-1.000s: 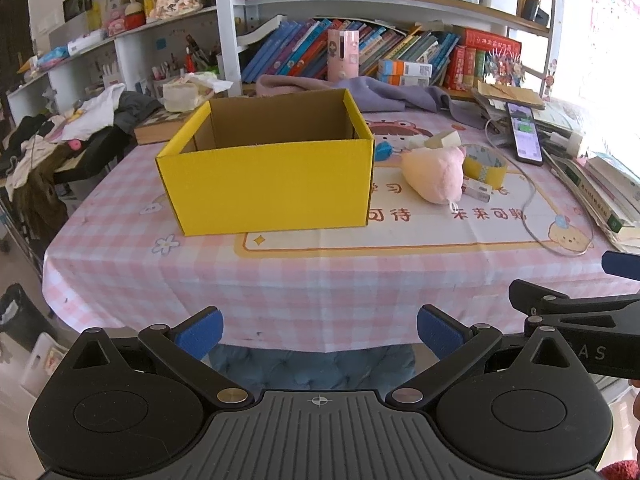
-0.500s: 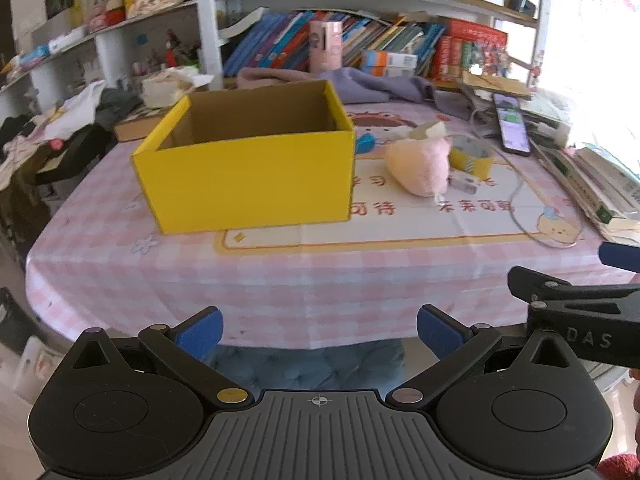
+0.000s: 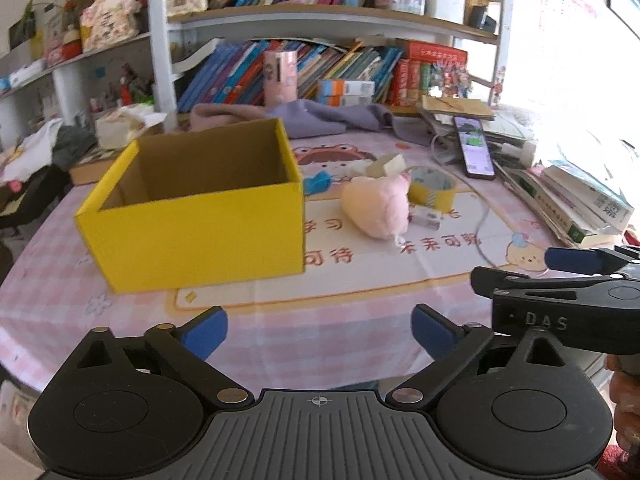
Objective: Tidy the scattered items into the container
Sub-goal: 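Move the left tool toward the pink plush pig while the right tool approaches the tape roll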
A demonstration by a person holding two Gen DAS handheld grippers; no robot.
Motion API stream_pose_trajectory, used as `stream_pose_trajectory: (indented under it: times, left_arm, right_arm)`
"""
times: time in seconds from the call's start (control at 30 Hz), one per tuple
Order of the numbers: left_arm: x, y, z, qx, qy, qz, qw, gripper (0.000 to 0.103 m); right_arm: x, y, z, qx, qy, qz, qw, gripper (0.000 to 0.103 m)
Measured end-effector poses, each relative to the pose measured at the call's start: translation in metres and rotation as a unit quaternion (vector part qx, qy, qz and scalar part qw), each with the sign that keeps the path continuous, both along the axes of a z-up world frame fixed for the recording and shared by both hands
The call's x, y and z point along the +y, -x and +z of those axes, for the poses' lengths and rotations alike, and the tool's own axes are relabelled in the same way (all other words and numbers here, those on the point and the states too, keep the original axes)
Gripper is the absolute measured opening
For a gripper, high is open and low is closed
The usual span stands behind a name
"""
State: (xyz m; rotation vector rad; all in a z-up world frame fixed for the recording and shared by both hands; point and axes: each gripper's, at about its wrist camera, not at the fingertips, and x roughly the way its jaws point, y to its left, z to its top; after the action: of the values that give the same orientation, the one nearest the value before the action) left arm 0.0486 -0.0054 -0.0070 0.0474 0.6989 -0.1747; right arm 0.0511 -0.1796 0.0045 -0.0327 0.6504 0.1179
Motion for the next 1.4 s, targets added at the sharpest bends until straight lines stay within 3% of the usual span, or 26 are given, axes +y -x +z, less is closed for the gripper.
stream_pose_trajectory:
  times: [0.5, 0.93, 1.4]
  left_arm:
    - [-0.045, -0.060, 0.000, -0.003, 0.017, -0.041, 0.9990, 0.097]
    - [-0.091, -0.118, 0.002, 0.011, 0.020, -0.010, 0.9997, 0.097]
    - [-0.113, -0.170, -0.014, 0.056, 0.012, 0.055, 0.9968, 0.097]
  right_arm:
    - [-0.036, -0.060, 0.001, 0.008, 0.017, -0.021, 1.000, 0.080]
    - [-0.081, -0.131, 0.005, 0.020, 0.020, 0.006, 1.000, 0.080]
    - [-0.104, -0.202, -0.012, 0.053, 0.012, 0.066, 0.996, 0.081]
